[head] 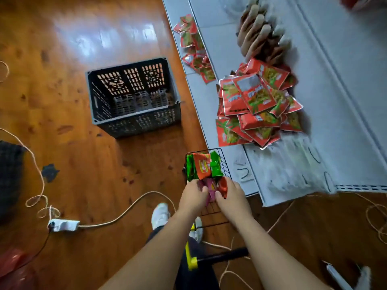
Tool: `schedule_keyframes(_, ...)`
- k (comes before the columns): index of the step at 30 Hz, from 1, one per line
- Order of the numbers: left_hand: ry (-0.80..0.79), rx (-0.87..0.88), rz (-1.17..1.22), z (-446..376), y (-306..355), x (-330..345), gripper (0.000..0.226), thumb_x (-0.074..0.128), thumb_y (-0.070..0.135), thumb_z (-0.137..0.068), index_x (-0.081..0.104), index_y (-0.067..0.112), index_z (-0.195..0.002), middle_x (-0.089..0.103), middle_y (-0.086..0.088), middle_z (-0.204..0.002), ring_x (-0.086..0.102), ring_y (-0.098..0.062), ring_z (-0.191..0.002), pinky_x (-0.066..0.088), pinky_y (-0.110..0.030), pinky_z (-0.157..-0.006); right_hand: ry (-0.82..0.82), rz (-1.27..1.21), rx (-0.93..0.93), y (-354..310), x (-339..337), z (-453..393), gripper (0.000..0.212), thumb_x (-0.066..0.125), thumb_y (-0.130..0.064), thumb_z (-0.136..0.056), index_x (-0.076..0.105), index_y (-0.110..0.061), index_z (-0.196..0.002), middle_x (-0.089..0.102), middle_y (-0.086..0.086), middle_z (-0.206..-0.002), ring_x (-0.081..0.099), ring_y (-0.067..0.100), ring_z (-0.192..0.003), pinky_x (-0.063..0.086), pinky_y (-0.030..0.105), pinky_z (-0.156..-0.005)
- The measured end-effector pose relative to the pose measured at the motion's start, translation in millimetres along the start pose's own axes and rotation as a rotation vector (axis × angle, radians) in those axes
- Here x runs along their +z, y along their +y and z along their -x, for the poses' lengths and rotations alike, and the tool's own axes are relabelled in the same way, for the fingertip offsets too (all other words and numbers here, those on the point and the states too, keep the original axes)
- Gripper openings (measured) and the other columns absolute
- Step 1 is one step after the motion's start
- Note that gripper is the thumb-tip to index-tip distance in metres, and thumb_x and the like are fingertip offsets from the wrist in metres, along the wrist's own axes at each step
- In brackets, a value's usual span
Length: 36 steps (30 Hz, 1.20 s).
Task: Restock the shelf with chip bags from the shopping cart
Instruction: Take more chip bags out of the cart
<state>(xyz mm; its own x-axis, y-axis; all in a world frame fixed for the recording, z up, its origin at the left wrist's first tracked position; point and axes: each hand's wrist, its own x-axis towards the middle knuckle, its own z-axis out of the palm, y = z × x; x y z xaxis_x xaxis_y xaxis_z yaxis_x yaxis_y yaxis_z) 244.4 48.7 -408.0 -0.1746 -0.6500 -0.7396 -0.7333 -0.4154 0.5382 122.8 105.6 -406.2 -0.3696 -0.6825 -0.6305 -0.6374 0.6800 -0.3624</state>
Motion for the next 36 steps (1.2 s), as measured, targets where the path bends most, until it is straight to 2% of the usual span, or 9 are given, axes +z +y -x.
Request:
schedule_keyframes(6,0.029,-0.106,0.121,-100.5,-31.2,50.7,0.012,0.049,0.020,-0.094,0.057,0.011,-0.095,0.063,-0.008,-0.095,0.062,-0.032,-0.094,0.039,-0.030,-0.069,0.014,-0.041,0.057,24.4,46.7,-92.9,0.058,0.051,-0.034,-0.092,0.034,-0.019,-0.145,0.045,0.005,-0.141,0.046,0.024,-0.129,0.042,0.037,-0.104)
schedule_keyframes(11,0.065,-0.169,0.260,-150.8,-46.2,75.3,0.033,0.059,0.024,-0.088,0.062,0.015,-0.119,0.071,-0.003,-0.108,0.067,-0.024,-0.096,0.054,-0.037,-0.087,0.036,-0.127,0.141,31.3,80.0,-150.1,0.057,0.054,-0.029,-0.089,0.038,-0.016,-0.142,0.049,0.007,-0.135,0.052,0.028,-0.123,0.046,0.039,-0.097)
schedule_keyframes(15,0.107,-0.125,0.254,-164.4,-48.8,81.7,0.032,0.063,0.023,-0.086,0.059,0.022,-0.118,0.068,0.009,-0.097,0.068,-0.017,-0.090,0.056,-0.038,-0.085,0.062,-0.127,0.192,36.3,97.6,-176.0,0.040,0.058,-0.032,-0.086,0.055,-0.015,-0.122,0.061,0.009,-0.113,0.060,0.030,-0.101,0.052,0.037,-0.081)
schedule_keyframes(21,0.002,-0.086,0.216,-177.8,-43.4,85.8,0.016,0.058,0.020,-0.083,0.059,0.025,-0.098,0.070,0.002,-0.088,0.069,-0.023,-0.084,0.058,-0.047,-0.080,0.075,-0.165,0.150,44.0,106.9,-184.2,0.012,0.060,-0.025,-0.089,0.068,-0.019,-0.095,0.056,0.006,-0.114,0.055,0.025,-0.106,0.045,0.033,-0.089)
schedule_keyframes(24,-0.015,0.001,0.229,-170.2,-42.4,80.6,0.030,0.058,0.020,-0.081,0.056,0.031,-0.108,0.071,0.007,-0.089,0.070,-0.019,-0.082,0.059,-0.048,-0.078,0.029,-0.397,0.154,44.8,98.3,-174.1,0.016,0.060,-0.022,-0.088,0.059,-0.019,-0.072,0.047,-0.005,-0.123,0.046,0.014,-0.113,0.038,0.029,-0.096)
schedule_keyframes(26,-0.067,0.091,0.162,-156.0,-40.7,73.7,0.043,0.060,0.019,-0.077,0.049,0.037,-0.114,0.070,0.009,-0.086,0.071,-0.015,-0.074,0.061,-0.043,-0.072,-0.026,-0.644,0.198,43.7,89.2,-163.8,0.024,0.058,-0.022,-0.087,0.054,-0.015,-0.064,0.053,-0.005,-0.112,0.048,0.011,-0.100,0.039,0.029,-0.085)
schedule_keyframes(29,-0.071,0.223,0.025,-130.3,-30.0,64.0,0.044,0.069,0.027,-0.074,0.043,0.036,-0.108,0.064,0.011,-0.097,0.066,-0.010,-0.086,0.058,-0.034,-0.074,-0.113,-0.857,0.268,35.2,71.7,-141.7,0.023,0.052,-0.030,-0.087,0.066,-0.011,-0.085,0.067,0.017,-0.092,0.060,0.024,-0.077,0.046,0.035,-0.068)
schedule_keyframes(32,0.041,0.336,-0.123,-103.4,-10.6,48.6,0.046,0.071,0.036,-0.074,0.045,0.036,-0.112,0.054,0.011,-0.114,0.051,-0.012,-0.113,0.050,-0.032,-0.089,-0.101,-0.914,0.289,22.1,52.6,-108.0,0.032,0.044,-0.042,-0.092,0.068,-0.020,-0.089,0.063,0.005,-0.071,0.058,0.024,-0.064,0.045,0.031,-0.057)
schedule_keyframes(36,0.085,0.385,-0.204,-50.8,24.0,7.2,0.050,0.066,0.013,-0.076,0.059,0.034,-0.121,0.060,0.005,-0.115,0.046,-0.017,-0.116,0.050,-0.034,-0.093,-0.071,-1.040,0.301,2.2,22.1,-49.0,0.053,0.031,-0.060,-0.094,0.071,-0.027,-0.104,0.076,0.004,-0.093,0.072,0.023,-0.087,0.055,0.035,-0.075)
